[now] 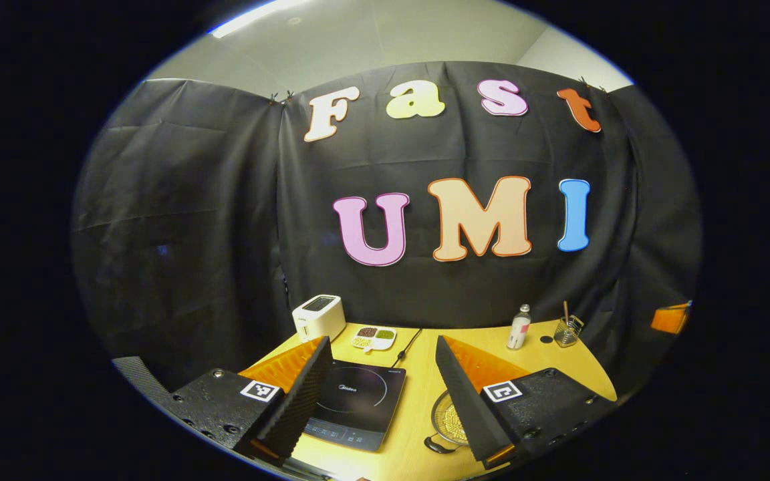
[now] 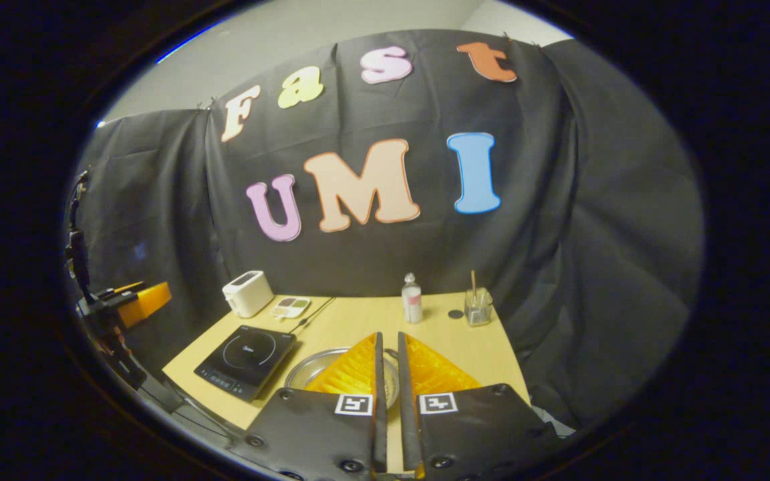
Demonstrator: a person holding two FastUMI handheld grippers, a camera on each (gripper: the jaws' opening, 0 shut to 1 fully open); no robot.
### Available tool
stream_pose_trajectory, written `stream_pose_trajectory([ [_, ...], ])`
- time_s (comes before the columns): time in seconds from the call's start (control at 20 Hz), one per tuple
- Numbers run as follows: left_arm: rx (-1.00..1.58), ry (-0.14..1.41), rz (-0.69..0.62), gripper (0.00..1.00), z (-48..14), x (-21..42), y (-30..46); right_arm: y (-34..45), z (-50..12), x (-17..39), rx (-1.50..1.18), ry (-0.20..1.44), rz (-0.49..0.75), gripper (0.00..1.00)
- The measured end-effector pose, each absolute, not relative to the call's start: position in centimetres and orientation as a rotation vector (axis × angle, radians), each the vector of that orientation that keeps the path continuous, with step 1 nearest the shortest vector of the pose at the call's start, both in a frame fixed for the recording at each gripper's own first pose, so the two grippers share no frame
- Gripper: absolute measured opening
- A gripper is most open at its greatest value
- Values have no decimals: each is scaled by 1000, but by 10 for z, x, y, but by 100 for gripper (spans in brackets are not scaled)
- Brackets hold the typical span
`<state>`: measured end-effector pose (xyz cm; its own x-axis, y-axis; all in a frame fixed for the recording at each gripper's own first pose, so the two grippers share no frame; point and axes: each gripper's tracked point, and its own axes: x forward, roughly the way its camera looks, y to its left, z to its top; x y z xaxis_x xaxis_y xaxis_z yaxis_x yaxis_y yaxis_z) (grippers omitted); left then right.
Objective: First push the handle of the pot to place it horizontally, then grasp the pot with both hands and set it on the induction cooktop.
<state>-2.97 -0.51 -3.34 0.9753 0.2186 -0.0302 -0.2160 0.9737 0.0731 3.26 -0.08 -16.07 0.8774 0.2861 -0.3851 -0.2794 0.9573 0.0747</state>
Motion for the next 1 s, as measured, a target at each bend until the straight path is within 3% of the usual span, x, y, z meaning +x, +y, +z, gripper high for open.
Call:
stream_pose_trajectory([
  [0.05,69,37,221,91,-33,-28,-3,3,-171,30,20,439,301,11],
  [0.2,67,44,222,91,-36,-22,7,17,-213,17,19,560,314,11],
  [0.25,67,48,221,99,-38,-20,11,22,-226,12,14,598,313,11],
  [0.35,65,52,208,95,-42,-16,19,30,-254,2,8,672,304,11],
  [0.4,63,57,201,92,-43,-13,24,37,-270,-4,7,716,299,0],
  [0.45,60,64,195,95,-45,-11,30,41,-288,-11,6,774,288,0],
  [0.5,55,68,188,92,-47,-9,37,46,-309,-19,11,842,283,11],
  [0.6,47,80,185,92,-53,-5,52,55,-344,-38,17,963,257,11],
  [0.65,43,90,187,92,-56,-3,61,60,-359,-47,21,1021,248,0],
  [0.7,38,98,182,92,-59,-1,68,64,-372,-57,28,1072,243,0],
  [0.75,38,104,179,92,-61,1,75,71,-383,-62,39,1116,234,11],
  [1.0,66,129,182,95,-71,14,118,98,-423,-76,91,1277,166,11],
])
